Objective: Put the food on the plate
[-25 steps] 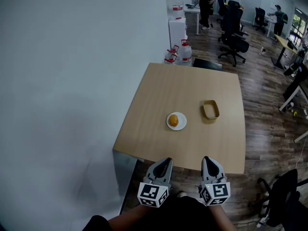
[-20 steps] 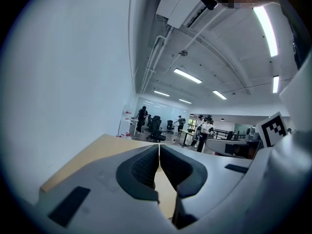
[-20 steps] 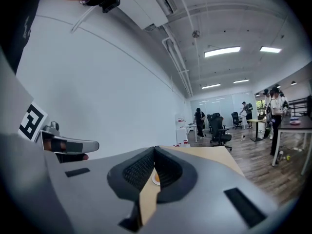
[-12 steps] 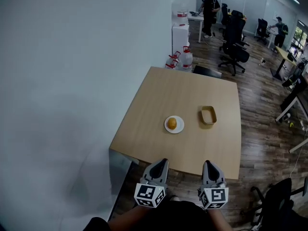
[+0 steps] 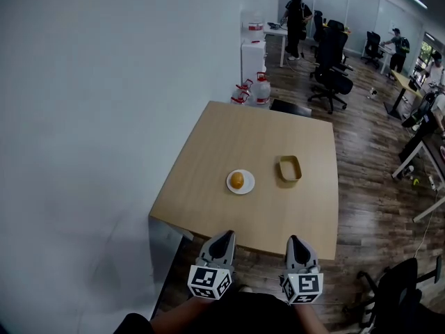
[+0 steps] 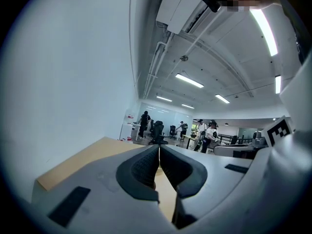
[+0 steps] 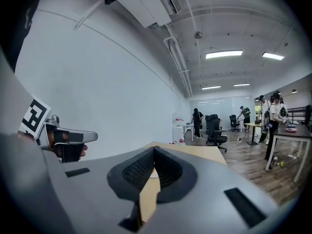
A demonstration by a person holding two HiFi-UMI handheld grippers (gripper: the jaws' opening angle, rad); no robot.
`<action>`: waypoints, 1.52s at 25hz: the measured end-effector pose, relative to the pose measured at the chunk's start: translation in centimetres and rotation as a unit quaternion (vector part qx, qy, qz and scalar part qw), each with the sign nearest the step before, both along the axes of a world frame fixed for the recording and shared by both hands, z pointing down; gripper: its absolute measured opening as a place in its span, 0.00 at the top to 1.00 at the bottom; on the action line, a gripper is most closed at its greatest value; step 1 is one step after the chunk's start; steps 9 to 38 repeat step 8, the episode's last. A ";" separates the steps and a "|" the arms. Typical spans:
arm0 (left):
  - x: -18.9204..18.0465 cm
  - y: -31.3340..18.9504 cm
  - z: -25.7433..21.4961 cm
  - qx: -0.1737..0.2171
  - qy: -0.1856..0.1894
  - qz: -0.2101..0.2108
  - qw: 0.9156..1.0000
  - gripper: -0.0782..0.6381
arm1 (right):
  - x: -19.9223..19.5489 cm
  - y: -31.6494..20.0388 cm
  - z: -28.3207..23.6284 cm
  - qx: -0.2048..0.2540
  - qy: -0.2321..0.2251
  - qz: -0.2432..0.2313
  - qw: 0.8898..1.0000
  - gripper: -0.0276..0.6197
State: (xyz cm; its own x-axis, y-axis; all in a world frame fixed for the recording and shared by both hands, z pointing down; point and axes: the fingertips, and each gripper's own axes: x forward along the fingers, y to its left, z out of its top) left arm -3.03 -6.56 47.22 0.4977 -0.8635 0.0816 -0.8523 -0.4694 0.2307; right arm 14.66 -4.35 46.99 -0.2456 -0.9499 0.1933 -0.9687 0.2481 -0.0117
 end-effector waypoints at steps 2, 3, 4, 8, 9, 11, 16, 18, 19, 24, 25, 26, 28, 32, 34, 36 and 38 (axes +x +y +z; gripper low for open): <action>0.1 0.0 0.1 -0.002 -0.002 -0.003 1.000 0.87 | 0.0 -0.1 0.0 -0.002 -0.012 -0.003 1.000 0.86; 0.2 0.2 0.1 -0.002 -0.002 -0.005 1.000 0.87 | 0.1 0.0 0.0 -0.003 -0.020 -0.005 1.000 0.86; 0.4 0.3 0.2 -0.002 -0.002 -0.007 1.000 0.87 | 0.2 0.0 -0.1 -0.002 -0.025 -0.007 1.000 0.86; 0.8 0.8 0.2 0.003 -0.002 -0.014 1.000 0.87 | 0.6 0.2 -0.6 0.007 -0.029 -0.015 0.999 0.86; 0.8 0.8 0.2 0.003 -0.002 -0.014 1.000 0.87 | 0.6 0.2 -0.6 0.007 -0.029 -0.015 0.999 0.86; 0.8 0.8 0.2 0.003 -0.002 -0.014 1.000 0.87 | 0.6 0.2 -0.6 0.007 -0.029 -0.015 0.999 0.86; 0.8 0.8 0.2 0.003 -0.002 -0.014 1.000 0.87 | 0.6 0.2 -0.6 0.007 -0.029 -0.015 0.999 0.86; 0.8 0.8 0.2 0.003 -0.002 -0.014 1.000 0.87 | 0.6 0.2 -0.6 0.007 -0.029 -0.015 0.999 0.86; 0.8 0.8 0.2 0.003 -0.002 -0.014 1.000 0.87 | 0.6 0.2 -0.6 0.007 -0.029 -0.015 0.999 0.86; 0.8 0.8 0.2 0.003 -0.002 -0.014 1.000 0.87 | 0.6 0.2 -0.6 0.007 -0.029 -0.015 0.999 0.86; 0.8 0.8 0.2 0.003 -0.002 -0.014 1.000 0.87 | 0.6 0.2 -0.6 0.007 -0.029 -0.015 0.999 0.86; 0.8 0.8 0.2 0.003 -0.002 -0.014 1.000 0.87 | 0.6 0.2 -0.6 0.007 -0.029 -0.015 0.999 0.86; 0.8 0.8 0.2 0.003 -0.002 -0.014 1.000 0.87 | 0.6 0.2 -0.6 0.007 -0.029 -0.015 0.999 0.86; 0.8 0.8 0.2 0.003 -0.002 -0.014 1.000 0.87 | 0.6 0.2 -0.6 0.007 -0.029 -0.015 0.999 0.86; 0.8 0.8 0.2 0.003 -0.002 -0.014 1.000 0.87 | 0.6 0.2 -0.6 0.007 -0.029 -0.015 0.999 0.86; 0.8 0.8 0.2 0.003 -0.002 -0.014 1.000 0.87 | 0.6 0.2 -0.6 0.007 -0.029 -0.015 0.999 0.86; 0.8 0.8 0.2 0.003 -0.002 -0.014 1.000 0.87 | 0.6 0.2 -0.6 0.007 -0.029 -0.015 0.999 0.86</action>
